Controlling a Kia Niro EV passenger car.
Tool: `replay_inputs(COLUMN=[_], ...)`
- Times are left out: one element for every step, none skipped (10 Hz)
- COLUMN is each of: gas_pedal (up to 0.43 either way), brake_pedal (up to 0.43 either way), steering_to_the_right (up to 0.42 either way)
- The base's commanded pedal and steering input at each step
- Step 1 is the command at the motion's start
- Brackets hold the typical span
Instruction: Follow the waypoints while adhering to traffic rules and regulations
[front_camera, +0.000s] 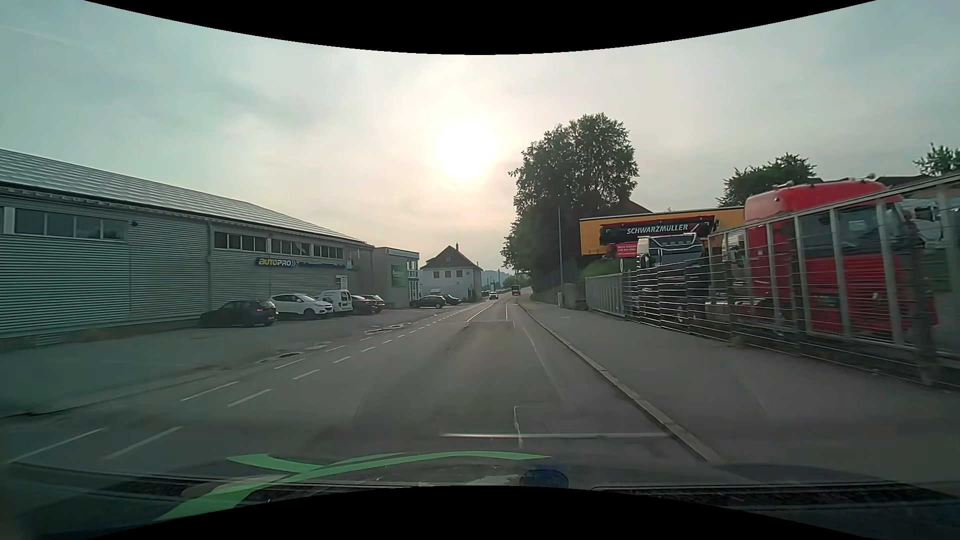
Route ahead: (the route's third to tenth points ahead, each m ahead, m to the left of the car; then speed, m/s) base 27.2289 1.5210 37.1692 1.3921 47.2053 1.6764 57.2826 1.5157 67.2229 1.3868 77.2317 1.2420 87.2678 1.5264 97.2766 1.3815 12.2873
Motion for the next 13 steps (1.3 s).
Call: replay_inputs(gas_pedal=[0.098, 0.098, 0.098, 0.098, 0.098, 0.098, 0.098, 0.098, 0.098, 0.098, 0.098, 0.098, 0.098], brake_pedal=[0.0, 0.0, 0.0, 0.0, 0.0, 0.0, 0.0, 0.0, 0.0, 0.0, 0.0, 0.0, 0.0], steering_to_the_right=[-0.004, -0.004, -0.003, -0.003, -0.004, -0.002, -0.002, -0.002, -0.002, -0.002, -0.003, -0.003, -0.004])
